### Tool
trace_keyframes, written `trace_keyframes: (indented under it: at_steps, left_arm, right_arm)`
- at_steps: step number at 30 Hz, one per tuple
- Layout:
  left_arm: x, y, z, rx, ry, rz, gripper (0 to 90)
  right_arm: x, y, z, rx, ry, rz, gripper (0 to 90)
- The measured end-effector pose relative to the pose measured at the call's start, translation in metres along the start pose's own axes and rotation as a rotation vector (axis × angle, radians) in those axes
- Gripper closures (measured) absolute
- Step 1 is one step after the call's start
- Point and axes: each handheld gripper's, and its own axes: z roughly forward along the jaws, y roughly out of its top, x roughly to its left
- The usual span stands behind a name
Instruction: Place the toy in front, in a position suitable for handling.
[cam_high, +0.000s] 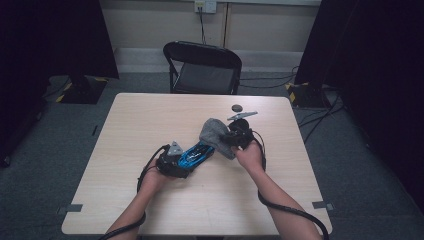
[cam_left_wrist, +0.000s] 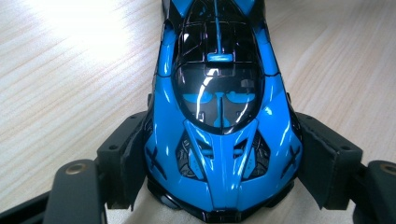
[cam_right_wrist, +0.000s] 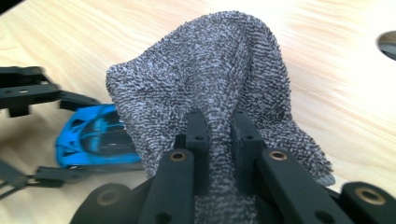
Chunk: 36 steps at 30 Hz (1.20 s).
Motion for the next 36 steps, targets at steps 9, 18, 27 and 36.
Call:
trace_keyframes:
  at_steps: [9,18,27,36]
  left_arm:
    - [0.000,0.000,0.000,0.000,0.000,0.001,25.8]
    - [0.000,0.000,0.000,0.000,0.000,0.000,25.8]
    - [0.000,0.000,0.000,0.000,0.000,0.000,25.8]
    - [0.000,0.000,0.000,0.000,-0.001,-0.001,25.8]
  right_arm:
    - [0.030,-0.003,0.011,0.038,0.054,-0.096,80.6]
    - [0.056,-0.007,0.029,0.091,0.083,-0.169,80.4]
    - [0.071,-0.009,0.039,0.114,0.108,-0.203,80.4]
    - [0.076,-0.010,0.044,0.139,0.125,-0.220,80.4]
